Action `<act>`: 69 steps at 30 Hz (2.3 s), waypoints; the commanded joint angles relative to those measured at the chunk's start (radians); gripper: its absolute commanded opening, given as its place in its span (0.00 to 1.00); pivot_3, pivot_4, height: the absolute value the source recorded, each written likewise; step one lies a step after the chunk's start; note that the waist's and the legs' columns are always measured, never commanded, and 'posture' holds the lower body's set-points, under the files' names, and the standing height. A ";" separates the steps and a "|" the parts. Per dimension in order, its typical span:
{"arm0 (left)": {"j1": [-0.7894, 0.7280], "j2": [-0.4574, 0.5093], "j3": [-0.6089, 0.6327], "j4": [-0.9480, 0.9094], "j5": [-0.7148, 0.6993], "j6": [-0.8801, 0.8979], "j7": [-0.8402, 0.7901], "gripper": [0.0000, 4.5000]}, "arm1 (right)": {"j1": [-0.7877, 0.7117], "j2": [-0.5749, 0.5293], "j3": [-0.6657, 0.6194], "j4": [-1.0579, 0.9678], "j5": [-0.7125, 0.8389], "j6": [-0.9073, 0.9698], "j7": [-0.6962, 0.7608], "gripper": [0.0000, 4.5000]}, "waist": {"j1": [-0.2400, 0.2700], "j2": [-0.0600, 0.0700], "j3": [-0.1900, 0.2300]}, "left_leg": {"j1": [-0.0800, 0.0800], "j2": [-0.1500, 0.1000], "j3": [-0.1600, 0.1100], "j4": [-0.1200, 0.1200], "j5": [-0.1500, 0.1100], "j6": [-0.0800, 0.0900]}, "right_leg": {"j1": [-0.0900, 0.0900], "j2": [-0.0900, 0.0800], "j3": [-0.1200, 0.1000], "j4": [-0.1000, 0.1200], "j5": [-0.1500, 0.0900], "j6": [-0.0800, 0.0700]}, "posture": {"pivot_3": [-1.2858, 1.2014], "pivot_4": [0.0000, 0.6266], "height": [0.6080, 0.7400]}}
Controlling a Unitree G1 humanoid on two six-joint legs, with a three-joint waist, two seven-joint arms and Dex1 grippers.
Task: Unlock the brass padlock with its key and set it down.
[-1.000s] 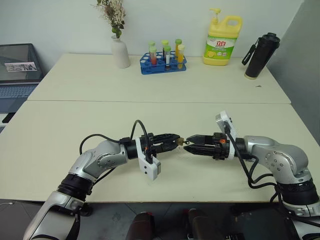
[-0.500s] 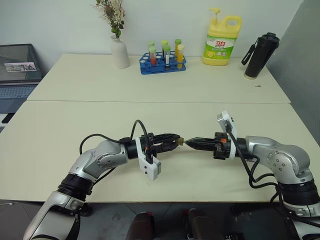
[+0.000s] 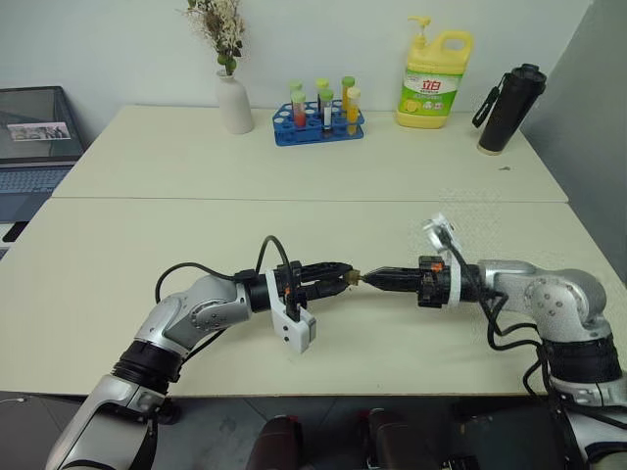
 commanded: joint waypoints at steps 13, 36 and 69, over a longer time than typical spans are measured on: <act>-0.002 -0.006 0.013 -0.050 0.090 -0.007 0.073 0.21 | -0.115 0.091 -0.143 0.121 0.082 0.292 -0.193 0.00 | 0.000 0.000 0.000 | -0.001 -0.001 0.000 0.000 0.000 0.000 | 0.000 -0.002 0.000 0.000 0.000 0.000 | 0.52 0.24 1.00; 0.010 -0.001 0.011 -0.043 0.002 0.037 0.047 0.21 | 0.069 -0.186 0.136 -0.098 -0.281 -0.450 0.208 0.75 | 0.000 0.000 0.000 | -0.001 -0.001 0.000 0.000 0.000 0.000 | -0.001 -0.002 -0.001 -0.001 -0.001 0.001 | 0.52 0.24 1.00; -0.015 -0.024 0.002 -0.046 -0.047 0.030 0.001 0.21 | 0.085 0.028 0.108 -0.148 -0.208 -0.392 0.103 0.03 | 0.000 0.000 0.000 | 0.000 -0.001 0.000 0.000 0.000 0.000 | 0.000 -0.001 -0.001 0.000 0.000 0.000 | 0.52 0.24 1.00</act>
